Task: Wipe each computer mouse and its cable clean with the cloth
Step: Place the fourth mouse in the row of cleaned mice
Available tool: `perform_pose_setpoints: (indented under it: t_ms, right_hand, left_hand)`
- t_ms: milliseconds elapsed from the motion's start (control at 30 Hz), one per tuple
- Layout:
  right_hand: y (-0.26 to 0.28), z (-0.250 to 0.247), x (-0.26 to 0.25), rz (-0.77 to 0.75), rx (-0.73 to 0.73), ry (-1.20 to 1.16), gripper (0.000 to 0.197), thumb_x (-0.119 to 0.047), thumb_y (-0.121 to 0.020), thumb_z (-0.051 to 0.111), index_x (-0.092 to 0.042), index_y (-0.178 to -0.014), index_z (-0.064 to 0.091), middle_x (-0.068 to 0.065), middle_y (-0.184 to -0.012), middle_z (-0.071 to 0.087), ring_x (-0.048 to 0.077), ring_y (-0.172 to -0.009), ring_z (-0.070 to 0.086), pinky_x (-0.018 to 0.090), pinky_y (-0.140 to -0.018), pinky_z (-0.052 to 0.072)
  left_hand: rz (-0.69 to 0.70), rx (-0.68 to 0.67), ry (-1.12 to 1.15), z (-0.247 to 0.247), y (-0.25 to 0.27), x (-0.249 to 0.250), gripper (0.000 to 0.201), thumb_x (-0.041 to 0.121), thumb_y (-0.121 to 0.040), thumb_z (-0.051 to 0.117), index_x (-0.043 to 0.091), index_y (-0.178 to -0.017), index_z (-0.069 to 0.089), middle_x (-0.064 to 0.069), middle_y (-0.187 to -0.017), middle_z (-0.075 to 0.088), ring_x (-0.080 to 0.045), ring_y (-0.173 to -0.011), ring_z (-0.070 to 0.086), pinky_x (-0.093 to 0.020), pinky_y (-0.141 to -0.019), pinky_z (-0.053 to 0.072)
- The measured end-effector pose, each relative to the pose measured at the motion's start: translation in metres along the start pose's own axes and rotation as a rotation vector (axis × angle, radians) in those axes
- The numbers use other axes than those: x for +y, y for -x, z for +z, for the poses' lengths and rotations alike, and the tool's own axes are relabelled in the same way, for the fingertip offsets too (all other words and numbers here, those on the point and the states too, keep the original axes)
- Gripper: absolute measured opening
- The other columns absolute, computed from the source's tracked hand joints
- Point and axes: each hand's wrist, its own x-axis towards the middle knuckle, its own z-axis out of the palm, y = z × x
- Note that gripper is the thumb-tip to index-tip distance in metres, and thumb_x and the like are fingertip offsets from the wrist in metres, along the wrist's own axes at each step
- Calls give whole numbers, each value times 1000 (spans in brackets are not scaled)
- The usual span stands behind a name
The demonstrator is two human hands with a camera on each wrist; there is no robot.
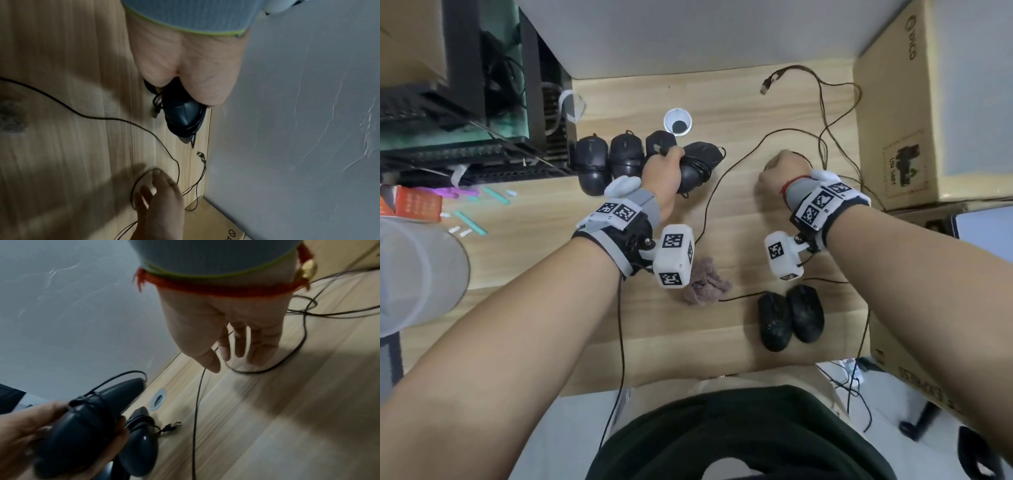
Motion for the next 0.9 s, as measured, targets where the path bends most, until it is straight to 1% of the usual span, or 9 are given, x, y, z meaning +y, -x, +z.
perform_pose_setpoints:
  t_ms: [133,233,333,433,500,600,667,767,900]
  right_hand:
    - [14,12,-23,-207,-179,-308,31,-13,-90,54,-25,-118,58,7,-101,67,20,-78,63,25,-74,56]
    - [24,25,-37,-200,-340,-328,28,-10,-94,52,-27,-116,50,7,-85,66,14,-60,60,10,-49,47]
    - [18,34,-39,-75,-358,-305,35,-7,-93,52,-16,-126,60,11,-101,69,23,-79,64,25,-65,55]
    - [11,19,-30,16,-161,16,31,-17,-96,51,-2,-122,59,14,-118,64,31,-106,61,28,-77,45]
    - [4,7,-21,0,-188,54,36,-17,-98,50,-1,-129,55,15,-126,60,31,-115,59,20,-71,49]
    - [-3,-3,-19,82,-145,-311,38,-22,-97,52,-1,-127,56,9,-110,61,24,-104,62,11,-57,46]
    - [0,-3,-31,83,-165,-550,49,-42,-97,49,1,-118,59,8,-96,68,30,-89,70,27,-76,58]
    - [15,1,-49,7,-447,-922,56,-62,-93,48,-10,-110,60,14,-100,69,36,-85,73,47,-77,61]
    - [15,13,-52,-174,-554,-1100,29,-22,-91,68,-10,-116,60,8,-106,69,29,-97,71,45,-82,58]
  left_hand:
    - [14,-2,-32,6,1,7,42,37,-92,55,2,-110,68,-15,-111,70,-28,-99,64,-36,-85,48]
    - [27,-6,-62,6,-8,5,35,29,-101,50,0,-111,66,-8,-100,65,-20,-87,58,-29,-74,42]
    - [31,-23,-43,4,-10,5,27,28,-100,51,4,-102,64,-7,-95,61,-20,-84,56,-29,-74,41]
    - [44,-22,6,5,-10,5,26,31,-94,54,6,-95,62,-7,-91,59,-21,-82,54,-31,-75,41]
    - [59,-14,1,7,-10,5,25,28,-96,53,6,-92,62,-8,-89,59,-22,-83,54,-31,-76,41]
    - [80,-10,7,14,-12,3,30,37,-85,53,8,-87,59,-8,-86,57,-22,-81,52,-33,-74,41]
    - [86,21,-5,19,-13,3,30,40,-85,52,10,-85,57,-5,-86,57,-22,-83,52,-35,-79,43]
    - [111,82,-21,27,-12,6,30,34,-100,48,7,-108,59,-1,-91,60,-25,-96,58,-43,-97,47]
    - [112,18,11,35,-9,9,23,21,-105,44,17,-127,52,7,-102,58,-10,-97,56,-20,-89,47]
